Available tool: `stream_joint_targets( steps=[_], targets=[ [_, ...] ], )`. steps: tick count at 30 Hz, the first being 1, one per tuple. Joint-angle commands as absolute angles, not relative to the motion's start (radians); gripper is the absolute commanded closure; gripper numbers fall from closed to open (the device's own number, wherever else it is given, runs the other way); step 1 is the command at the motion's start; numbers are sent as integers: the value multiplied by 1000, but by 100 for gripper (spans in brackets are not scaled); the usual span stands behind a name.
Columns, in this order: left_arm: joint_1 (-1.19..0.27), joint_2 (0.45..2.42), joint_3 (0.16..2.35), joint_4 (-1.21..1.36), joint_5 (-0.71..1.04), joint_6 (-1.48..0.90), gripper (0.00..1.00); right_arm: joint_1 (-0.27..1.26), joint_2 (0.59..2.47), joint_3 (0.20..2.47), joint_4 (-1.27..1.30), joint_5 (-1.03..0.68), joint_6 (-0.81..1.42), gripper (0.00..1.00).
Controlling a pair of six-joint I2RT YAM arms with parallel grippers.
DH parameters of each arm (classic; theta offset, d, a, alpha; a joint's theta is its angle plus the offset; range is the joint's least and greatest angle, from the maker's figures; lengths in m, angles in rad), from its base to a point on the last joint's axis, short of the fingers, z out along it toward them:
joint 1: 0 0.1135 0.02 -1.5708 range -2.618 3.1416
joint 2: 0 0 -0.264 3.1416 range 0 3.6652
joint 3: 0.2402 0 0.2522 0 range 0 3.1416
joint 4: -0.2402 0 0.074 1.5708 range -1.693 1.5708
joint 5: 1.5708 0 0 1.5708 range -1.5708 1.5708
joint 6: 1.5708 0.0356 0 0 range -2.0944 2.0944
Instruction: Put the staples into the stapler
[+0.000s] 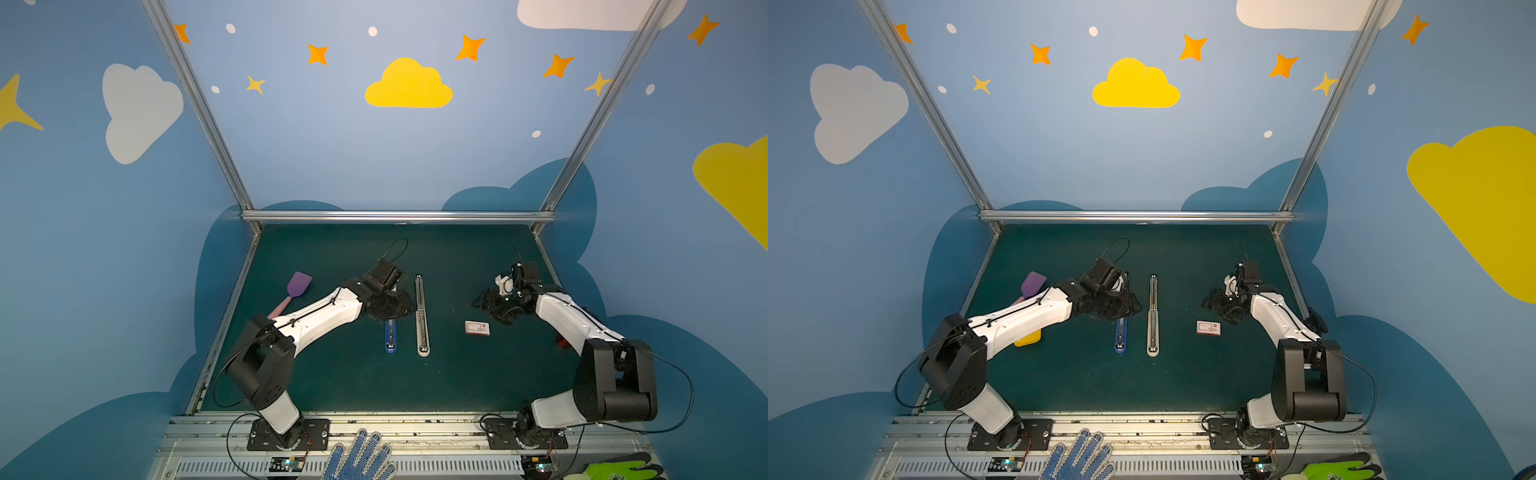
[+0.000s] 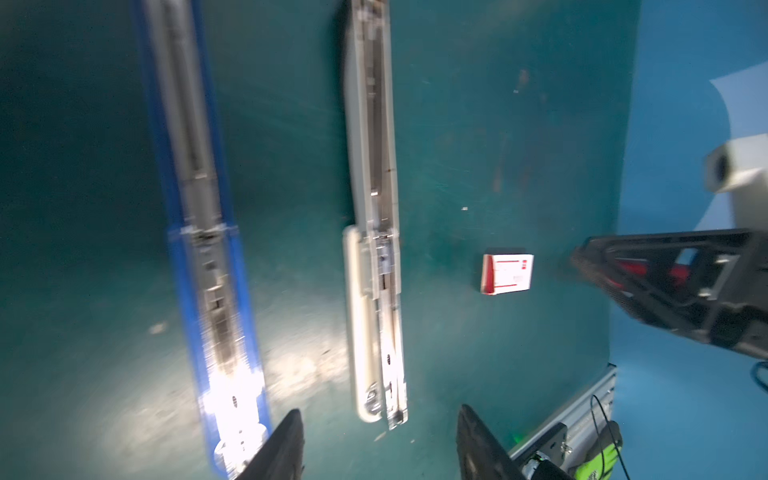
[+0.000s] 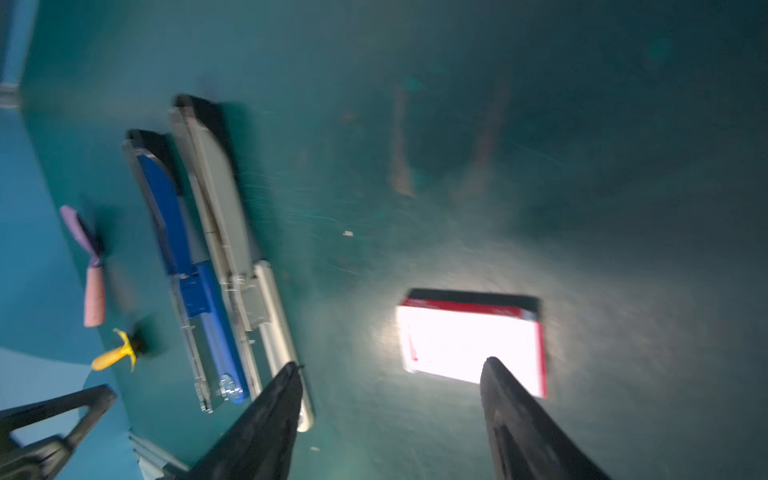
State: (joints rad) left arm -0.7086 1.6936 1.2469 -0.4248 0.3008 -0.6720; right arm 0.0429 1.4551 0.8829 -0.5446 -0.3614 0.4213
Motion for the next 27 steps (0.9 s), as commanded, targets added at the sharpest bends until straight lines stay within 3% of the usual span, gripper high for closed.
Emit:
stream_joint_targets(
  steps=[1, 13, 27],
  targets=[
    [-743, 1759, 1335, -445, 333, -643, 41, 7, 1436, 830, -571, -357, 405, 31],
    [-800, 1917, 1491, -463, 401, -653, 42, -39, 1495, 782, -510, -415, 412, 31],
    [-865, 2289, 1926, -627, 518, -662, 49, -145, 1433, 718, -470, -488, 451, 35]
  ],
)
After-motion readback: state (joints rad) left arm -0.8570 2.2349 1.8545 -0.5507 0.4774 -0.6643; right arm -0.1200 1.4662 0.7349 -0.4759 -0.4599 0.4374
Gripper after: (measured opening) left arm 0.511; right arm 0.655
